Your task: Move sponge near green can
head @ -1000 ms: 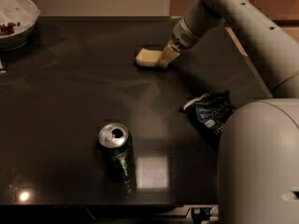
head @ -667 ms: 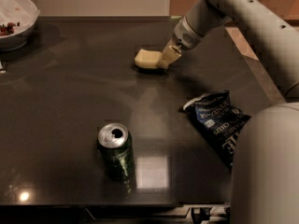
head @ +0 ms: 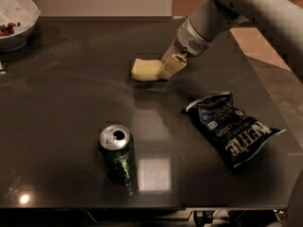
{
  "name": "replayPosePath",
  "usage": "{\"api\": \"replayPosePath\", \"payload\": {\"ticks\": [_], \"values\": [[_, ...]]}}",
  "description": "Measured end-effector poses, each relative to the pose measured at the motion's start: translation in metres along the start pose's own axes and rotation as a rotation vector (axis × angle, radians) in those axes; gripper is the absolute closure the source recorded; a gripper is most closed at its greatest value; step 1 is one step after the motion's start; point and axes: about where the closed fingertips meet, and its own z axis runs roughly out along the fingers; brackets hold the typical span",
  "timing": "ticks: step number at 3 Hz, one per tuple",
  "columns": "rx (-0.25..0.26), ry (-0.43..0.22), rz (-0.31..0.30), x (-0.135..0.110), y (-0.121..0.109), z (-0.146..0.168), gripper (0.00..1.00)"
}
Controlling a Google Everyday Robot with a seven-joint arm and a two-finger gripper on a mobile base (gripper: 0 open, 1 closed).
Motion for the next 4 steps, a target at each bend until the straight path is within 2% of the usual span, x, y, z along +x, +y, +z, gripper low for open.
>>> {"api": "replayPosePath", "payload": {"ticks": [1,2,4], "values": [[-0.059,0.010,-0.087,-0.012,0.047,0.000,1.00],[-0.115,0.002,-0.145,-0.020,0.086,0.000,1.00],[-0.218,-0.005,-0.209,-0.023,0.147,0.006,1.00]]}}
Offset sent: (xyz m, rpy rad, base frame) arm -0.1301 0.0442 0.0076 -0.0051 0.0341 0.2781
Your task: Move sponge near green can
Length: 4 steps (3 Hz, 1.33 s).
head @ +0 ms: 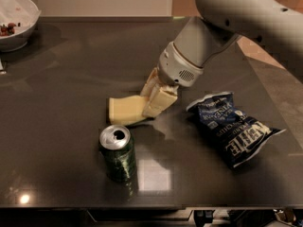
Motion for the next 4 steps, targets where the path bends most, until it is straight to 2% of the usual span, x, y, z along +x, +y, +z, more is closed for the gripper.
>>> {"api": "replayPosePath", "payload": {"ticks": [1,2,4], "values": [[-0.030,0.002,-0.026,-0.005,0.020,0.009,0.83],[-0.036,0.008,-0.036,-0.005,0.029,0.017,0.58],[-0.034,0.010,-0.042,-0.008,0.031,0.017,0.13]]}}
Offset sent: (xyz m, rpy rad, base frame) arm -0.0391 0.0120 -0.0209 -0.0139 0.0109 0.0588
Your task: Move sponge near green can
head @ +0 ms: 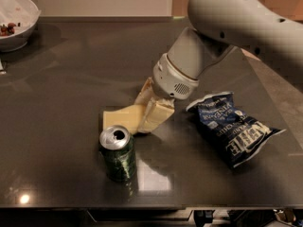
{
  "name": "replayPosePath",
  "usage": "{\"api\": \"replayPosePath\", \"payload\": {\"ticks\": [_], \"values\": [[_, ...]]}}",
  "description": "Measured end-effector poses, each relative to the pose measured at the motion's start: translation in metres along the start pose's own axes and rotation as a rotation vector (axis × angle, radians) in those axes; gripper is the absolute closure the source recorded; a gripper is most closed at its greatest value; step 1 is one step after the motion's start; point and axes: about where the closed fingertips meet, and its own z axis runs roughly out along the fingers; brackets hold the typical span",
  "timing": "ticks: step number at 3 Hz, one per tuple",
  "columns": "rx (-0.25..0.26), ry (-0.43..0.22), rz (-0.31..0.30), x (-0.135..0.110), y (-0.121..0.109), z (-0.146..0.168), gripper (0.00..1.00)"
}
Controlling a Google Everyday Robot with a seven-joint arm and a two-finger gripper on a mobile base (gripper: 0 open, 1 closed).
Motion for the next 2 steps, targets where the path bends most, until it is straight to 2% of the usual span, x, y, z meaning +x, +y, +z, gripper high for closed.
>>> {"api": "replayPosePath", "payload": {"ticks": [1,2], "values": [[0.001,0.001,-0.003,-0.0014,0.0007,0.0000,0.00],[0.001,0.001,-0.003,-0.0014,0.0007,0.0000,0.00]]}}
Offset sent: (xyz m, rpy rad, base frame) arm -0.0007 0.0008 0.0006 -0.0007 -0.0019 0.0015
